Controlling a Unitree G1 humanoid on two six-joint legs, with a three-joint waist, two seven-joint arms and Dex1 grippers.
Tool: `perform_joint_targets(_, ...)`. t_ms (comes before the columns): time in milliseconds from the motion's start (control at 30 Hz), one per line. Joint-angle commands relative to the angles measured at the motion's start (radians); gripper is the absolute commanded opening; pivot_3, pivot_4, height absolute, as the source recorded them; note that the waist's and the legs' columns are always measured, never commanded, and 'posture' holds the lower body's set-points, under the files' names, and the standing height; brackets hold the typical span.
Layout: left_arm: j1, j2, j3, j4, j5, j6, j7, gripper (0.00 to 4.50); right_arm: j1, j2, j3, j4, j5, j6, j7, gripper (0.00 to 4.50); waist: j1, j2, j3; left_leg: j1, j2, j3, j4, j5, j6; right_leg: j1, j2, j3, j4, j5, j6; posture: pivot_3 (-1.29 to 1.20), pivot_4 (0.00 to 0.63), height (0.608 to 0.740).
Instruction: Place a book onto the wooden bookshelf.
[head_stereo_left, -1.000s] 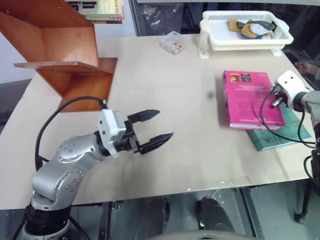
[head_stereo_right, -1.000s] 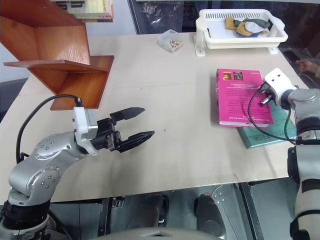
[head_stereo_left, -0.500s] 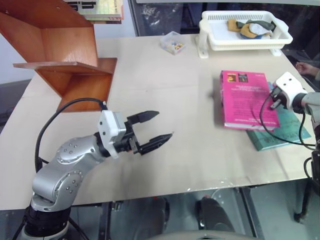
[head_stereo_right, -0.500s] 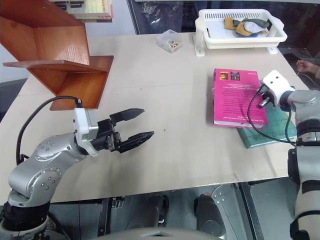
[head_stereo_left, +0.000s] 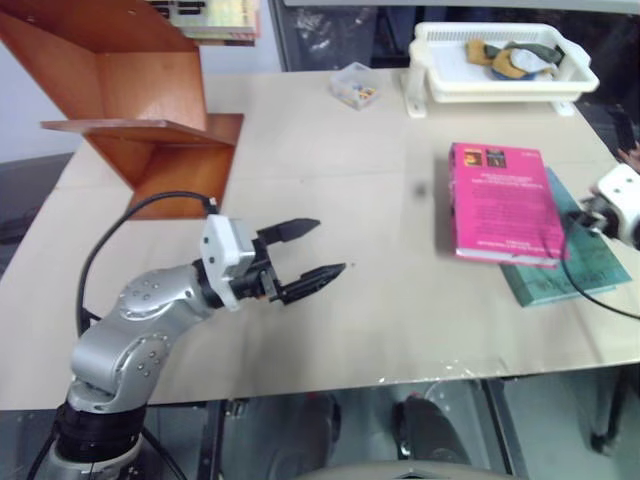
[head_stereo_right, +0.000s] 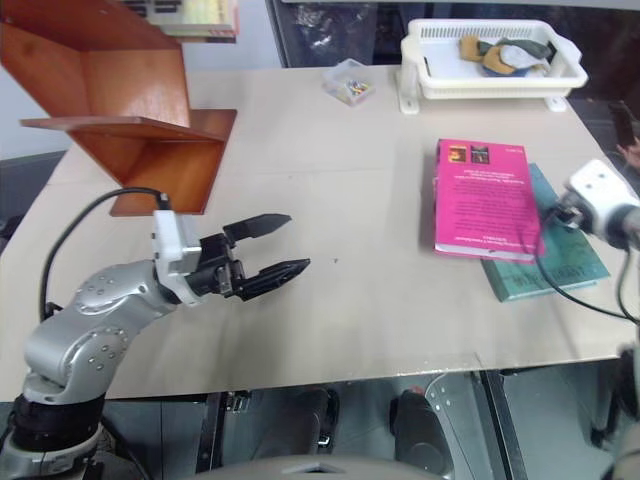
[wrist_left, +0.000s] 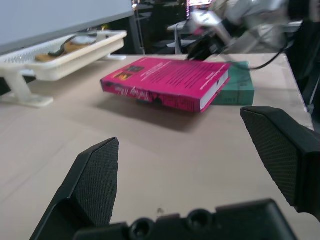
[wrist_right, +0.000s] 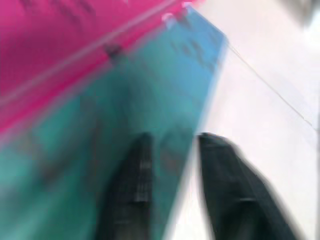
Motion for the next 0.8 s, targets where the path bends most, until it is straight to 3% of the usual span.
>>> perform_joint_targets(33, -0.042, -0.015, -0.026, 0.057, 0.022, -0.036, -0.041, 4.50, 0.292, -0.005, -0.255, -0.517, 0.129, 0.248, -0.011, 3.37, 0.005, 0.002, -0.001, 0.000, 0.000, 0.000, 0.000, 0.000, 0.000, 0.000, 0.000, 0.000, 0.000, 0.000, 0.000, 0.00, 0.150, 0.740)
perform_joint_targets(100, -0.091, -0.031, -0.048, 0.127, 0.038, -0.046, -0.066, 4.50, 0.483, 0.060, -0.413, -0.872, 0.241, 0.419, -0.009, 4.27, 0.004, 0.004, -0.002, 0.000, 0.000, -0.001, 0.000, 0.000, 0.000, 0.000, 0.000, 0.000, 0.001, 0.000, 0.000, 0.00, 0.150, 0.740)
perform_joint_targets(133, -0.117, -0.037, -0.059, 0.163, 0.048, -0.053, -0.083, 4.50, 0.549, 0.097, -0.473, -1.030, 0.304, 0.502, -0.021, 4.47, 0.000, 0.005, -0.002, 0.001, 0.000, -0.002, 0.000, -0.002, 0.003, 0.002, 0.001, 0.000, 0.001, 0.000, 0.000, 0.00, 0.150, 0.740)
perform_joint_targets(333, -0.257, -0.089, -0.137, 0.374, 0.119, -0.109, -0.180, 4.50, 0.746, 0.274, -0.620, -1.632, 0.613, 0.825, -0.176, 4.47, -0.005, 0.004, -0.006, 0.008, 0.001, -0.001, 0.001, -0.003, 0.005, 0.008, 0.006, -0.001, 0.003, 0.001, 0.002, 0.00, 0.150, 0.740)
perform_joint_targets(433, -0.326, -0.135, -0.169, 0.472, 0.164, -0.143, -0.201, 4.50, 0.866, 0.288, -0.539, -1.702, 0.683, 0.772, -0.319, 4.47, 0.001, 0.003, -0.006, 0.009, 0.000, -0.002, 0.002, -0.003, 0.005, 0.009, 0.006, -0.002, 0.003, 0.001, 0.002, 0.00, 0.150, 0.740)
perform_joint_targets(567, -0.420, -0.223, -0.163, 0.591, 0.184, -0.117, -0.148, 4.50, 1.046, 0.271, -0.378, -1.702, 0.656, 0.597, -0.506, 4.47, 0.005, 0.002, -0.007, 0.004, -0.002, -0.003, 0.005, -0.002, 0.004, 0.007, 0.005, -0.003, 0.001, 0.002, 0.003, 0.00, 0.150, 0.740)
perform_joint_targets(633, -0.469, -0.253, -0.159, 0.644, 0.173, -0.029, -0.106, 4.50, 1.100, 0.247, -0.311, -1.702, 0.638, 0.528, -0.572, 4.47, -0.001, 0.002, -0.007, 0.001, -0.002, -0.004, 0.008, -0.001, 0.001, 0.006, 0.005, -0.003, 0.001, 0.002, 0.003, 0.00, 0.150, 0.740)
perform_joint_targets(800, -0.743, -0.414, -0.121, 1.017, 0.115, 0.323, 0.000, 4.50, 1.152, 0.203, -0.087, -1.702, 0.542, 0.400, -0.750, 4.47, 0.003, 0.000, -0.006, 0.001, -0.002, -0.007, 0.014, -0.003, 0.006, 0.007, 0.007, -0.006, 0.005, 0.002, 0.004, 0.00, 0.150, 0.740)
